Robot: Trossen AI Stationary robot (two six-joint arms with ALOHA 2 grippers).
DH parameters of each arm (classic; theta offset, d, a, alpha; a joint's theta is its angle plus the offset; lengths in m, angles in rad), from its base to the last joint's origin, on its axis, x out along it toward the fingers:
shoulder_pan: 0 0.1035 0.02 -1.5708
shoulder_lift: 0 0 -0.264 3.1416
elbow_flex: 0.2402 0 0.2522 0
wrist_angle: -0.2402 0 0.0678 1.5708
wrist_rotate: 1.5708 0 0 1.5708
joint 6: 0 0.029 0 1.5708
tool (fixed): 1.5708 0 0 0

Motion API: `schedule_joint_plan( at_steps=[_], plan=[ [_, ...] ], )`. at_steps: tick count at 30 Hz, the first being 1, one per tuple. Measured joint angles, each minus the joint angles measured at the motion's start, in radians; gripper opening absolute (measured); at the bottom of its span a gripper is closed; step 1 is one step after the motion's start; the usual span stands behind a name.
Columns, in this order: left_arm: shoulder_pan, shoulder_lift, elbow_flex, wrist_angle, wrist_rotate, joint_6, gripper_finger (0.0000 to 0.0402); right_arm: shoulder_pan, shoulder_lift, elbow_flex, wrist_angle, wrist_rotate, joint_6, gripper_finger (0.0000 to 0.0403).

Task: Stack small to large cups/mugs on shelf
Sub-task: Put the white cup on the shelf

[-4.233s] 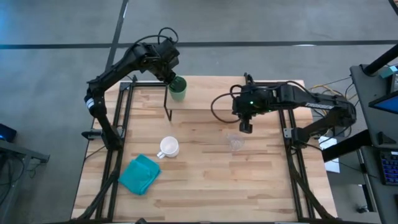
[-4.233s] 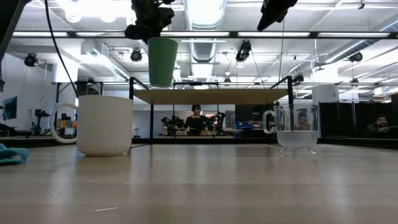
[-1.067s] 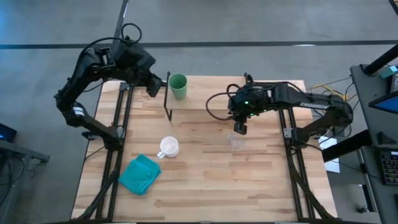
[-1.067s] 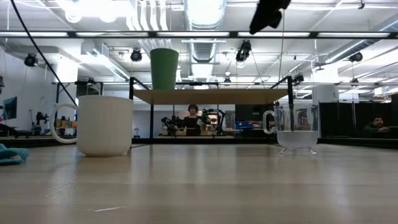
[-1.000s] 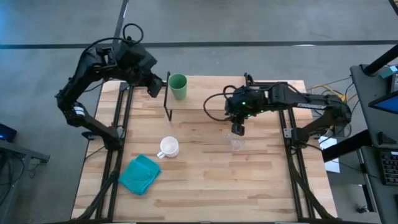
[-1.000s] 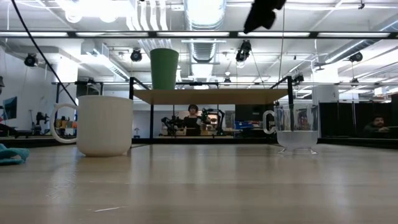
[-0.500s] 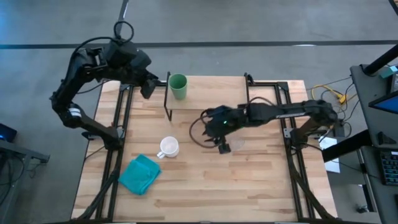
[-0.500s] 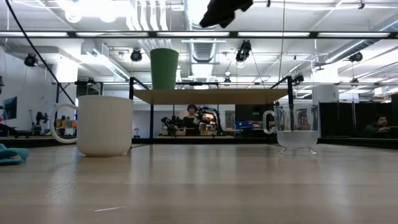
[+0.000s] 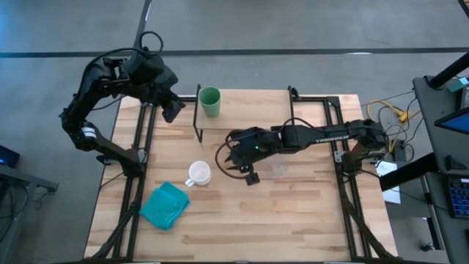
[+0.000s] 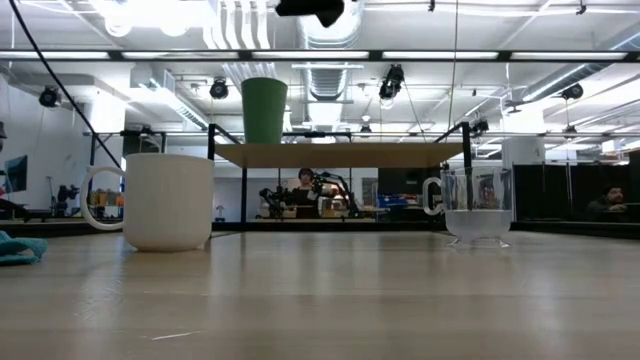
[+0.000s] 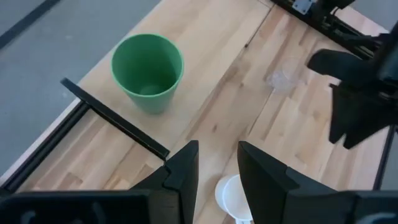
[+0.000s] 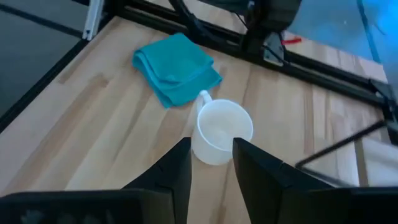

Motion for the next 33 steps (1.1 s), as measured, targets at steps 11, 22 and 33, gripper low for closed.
schedule_joint_plan(
  at_steps=[11, 22, 33],
  plan=[
    [0.001, -0.011, 0.002, 0.008, -0.002, 0.001, 0.0097, 0.007, 0.119, 0.011, 0.1, -0.064, -0.17, 0.0117],
    [0.001, -0.01, -0.002, -0.002, -0.003, -0.024, 0.0097, 0.014, 0.192, 0.009, 0.133, -0.063, -0.153, 0.0111],
    [-0.114, -0.087, -0.231, -0.002, -0.001, -0.207, 0.0097, 0.029, -0.077, 0.009, -0.003, -0.062, 0.12, 0.01]
  ],
)
